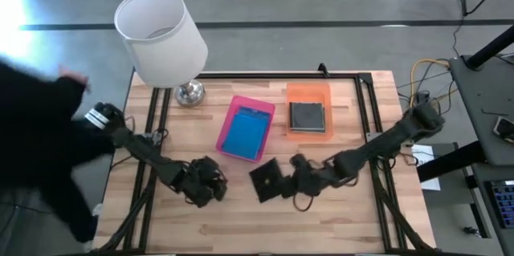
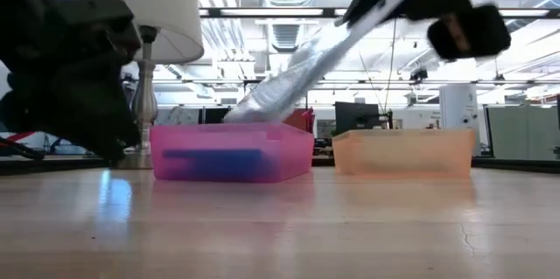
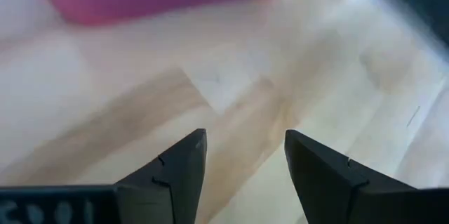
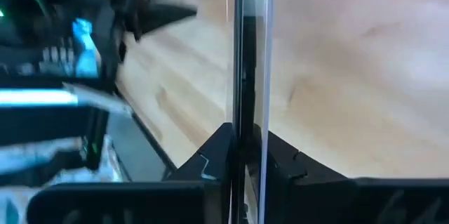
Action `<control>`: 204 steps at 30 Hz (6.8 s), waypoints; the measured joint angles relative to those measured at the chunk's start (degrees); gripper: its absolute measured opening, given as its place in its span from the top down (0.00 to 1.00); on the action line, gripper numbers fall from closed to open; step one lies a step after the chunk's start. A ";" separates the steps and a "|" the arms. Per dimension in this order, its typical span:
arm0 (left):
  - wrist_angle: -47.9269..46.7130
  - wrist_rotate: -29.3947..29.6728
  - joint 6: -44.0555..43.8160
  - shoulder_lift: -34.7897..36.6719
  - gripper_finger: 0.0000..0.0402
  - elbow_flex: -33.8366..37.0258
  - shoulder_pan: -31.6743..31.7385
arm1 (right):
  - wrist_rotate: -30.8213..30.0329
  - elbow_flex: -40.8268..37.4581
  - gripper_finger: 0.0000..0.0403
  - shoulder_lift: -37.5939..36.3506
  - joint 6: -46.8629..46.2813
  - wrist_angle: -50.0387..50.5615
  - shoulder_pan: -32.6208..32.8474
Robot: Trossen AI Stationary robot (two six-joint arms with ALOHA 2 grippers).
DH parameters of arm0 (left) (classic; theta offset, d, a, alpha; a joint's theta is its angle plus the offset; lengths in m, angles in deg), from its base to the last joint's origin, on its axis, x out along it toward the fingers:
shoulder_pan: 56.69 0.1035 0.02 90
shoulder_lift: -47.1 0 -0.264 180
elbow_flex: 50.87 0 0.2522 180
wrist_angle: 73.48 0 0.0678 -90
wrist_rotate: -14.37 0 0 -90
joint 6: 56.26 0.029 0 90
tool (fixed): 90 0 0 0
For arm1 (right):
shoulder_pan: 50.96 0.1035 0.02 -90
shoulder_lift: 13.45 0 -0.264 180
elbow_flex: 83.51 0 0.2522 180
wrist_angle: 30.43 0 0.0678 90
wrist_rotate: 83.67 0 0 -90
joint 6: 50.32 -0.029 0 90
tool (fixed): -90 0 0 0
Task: Pick & place jewel cases by type
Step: Put the black cd case into the orange bin, then return to Home Position
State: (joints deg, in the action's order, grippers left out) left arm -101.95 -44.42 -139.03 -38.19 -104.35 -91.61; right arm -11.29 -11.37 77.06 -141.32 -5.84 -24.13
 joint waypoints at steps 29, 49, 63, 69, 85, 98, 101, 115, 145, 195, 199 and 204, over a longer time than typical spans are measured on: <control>2.85 8.87 -4.64 8.57 0.56 3.41 -0.45 | 3.60 -22.08 0.94 -38.74 12.31 18.02 -37.77; 4.82 9.83 -5.93 8.57 0.56 2.99 -0.50 | 7.50 -25.76 0.64 -34.35 14.58 16.63 -44.30; 5.13 9.83 -5.83 8.57 0.56 2.99 -0.50 | -0.88 -12.79 0.52 -36.03 28.96 45.80 -41.03; 9.87 9.82 -1.18 8.84 0.56 2.99 0.08 | -1.90 -5.83 0.53 -35.19 35.81 38.12 -34.56; 26.76 -3.04 23.47 22.69 0.56 3.10 16.62 | 5.94 6.18 0.56 -38.31 45.62 36.20 -31.21; 40.85 -13.68 37.41 26.40 0.56 3.14 16.92 | 23.37 8.68 0.56 -42.88 60.61 32.14 -29.09; 44.97 -15.73 39.35 24.12 0.56 3.14 17.61 | 24.83 3.56 0.56 -44.87 61.86 25.58 -28.69; 48.39 -38.64 48.74 26.24 0.56 3.23 31.66 | 29.85 -11.31 0.56 -51.83 64.40 -1.68 -26.56; 49.09 -37.47 49.76 50.88 0.56 30.62 37.69 | 26.68 -33.22 0.54 -84.90 64.61 2.38 -26.34; 26.55 -31.28 46.72 76.33 0.56 39.21 44.68 | 20.04 -57.87 0.55 -90.53 68.32 -12.51 -26.34; 26.04 -31.30 46.72 80.66 0.56 39.23 44.68 | 20.10 -57.87 0.55 -90.52 68.32 -12.30 -26.34; 25.92 -31.30 46.71 85.23 0.56 39.25 44.74 | 20.12 -57.87 0.55 -90.52 68.30 -12.13 -26.32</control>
State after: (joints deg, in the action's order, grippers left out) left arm -76.03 -75.73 -92.32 47.04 -65.10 -46.88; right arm 8.82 -69.24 -13.46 -73.02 -17.97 -50.46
